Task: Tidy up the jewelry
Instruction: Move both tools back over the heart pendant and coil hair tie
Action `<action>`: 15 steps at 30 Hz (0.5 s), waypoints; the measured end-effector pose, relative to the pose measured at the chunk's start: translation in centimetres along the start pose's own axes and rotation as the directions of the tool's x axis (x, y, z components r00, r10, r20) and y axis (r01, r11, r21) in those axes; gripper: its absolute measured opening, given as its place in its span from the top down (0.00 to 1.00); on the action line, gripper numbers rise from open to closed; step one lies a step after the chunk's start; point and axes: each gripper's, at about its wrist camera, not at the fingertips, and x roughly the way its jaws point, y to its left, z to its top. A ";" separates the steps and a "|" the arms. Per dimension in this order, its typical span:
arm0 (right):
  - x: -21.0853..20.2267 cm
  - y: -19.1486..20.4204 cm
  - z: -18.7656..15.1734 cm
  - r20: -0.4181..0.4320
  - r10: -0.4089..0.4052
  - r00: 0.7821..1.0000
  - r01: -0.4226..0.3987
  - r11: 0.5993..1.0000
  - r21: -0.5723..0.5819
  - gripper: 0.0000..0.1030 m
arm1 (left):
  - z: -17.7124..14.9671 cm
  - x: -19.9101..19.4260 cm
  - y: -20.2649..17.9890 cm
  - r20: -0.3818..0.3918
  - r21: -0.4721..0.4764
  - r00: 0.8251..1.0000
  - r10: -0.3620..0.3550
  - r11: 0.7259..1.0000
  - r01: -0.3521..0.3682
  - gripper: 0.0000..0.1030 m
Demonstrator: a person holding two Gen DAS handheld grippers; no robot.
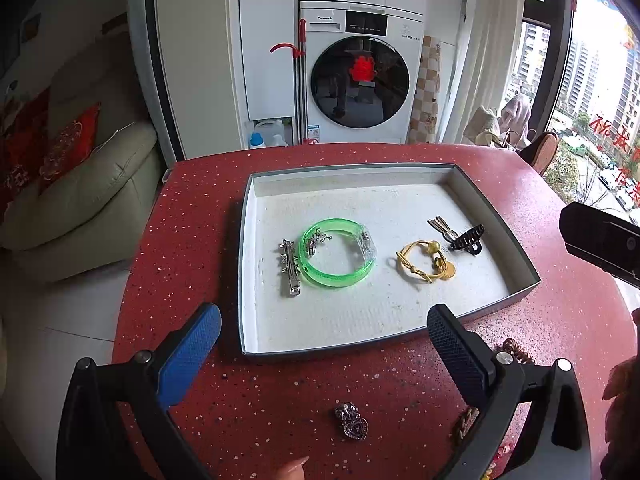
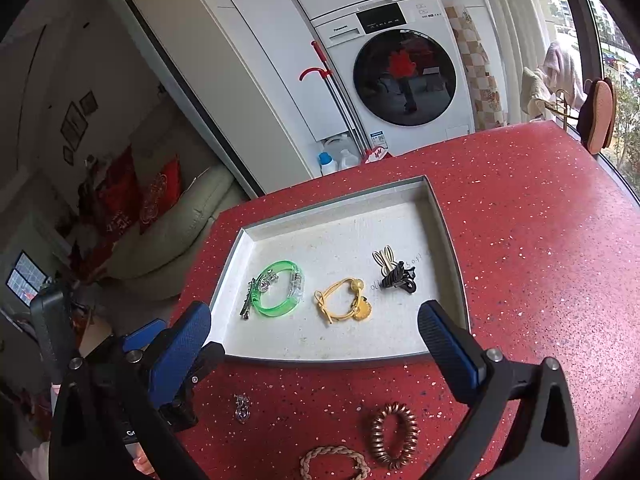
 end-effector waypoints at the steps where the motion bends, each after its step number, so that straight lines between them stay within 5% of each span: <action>1: -0.2 0.0 -0.1 0.004 0.000 1.000 0.000 1.000 0.000 0.00 | -0.2 -0.2 0.1 -0.001 -0.007 1.000 0.001 1.000 -0.001 0.00; 15: -1.4 -0.8 -2.0 -0.080 -0.039 0.996 0.039 0.999 -0.002 0.00 | -3.8 -1.1 1.4 -0.061 -0.024 0.998 -0.013 1.000 0.011 0.00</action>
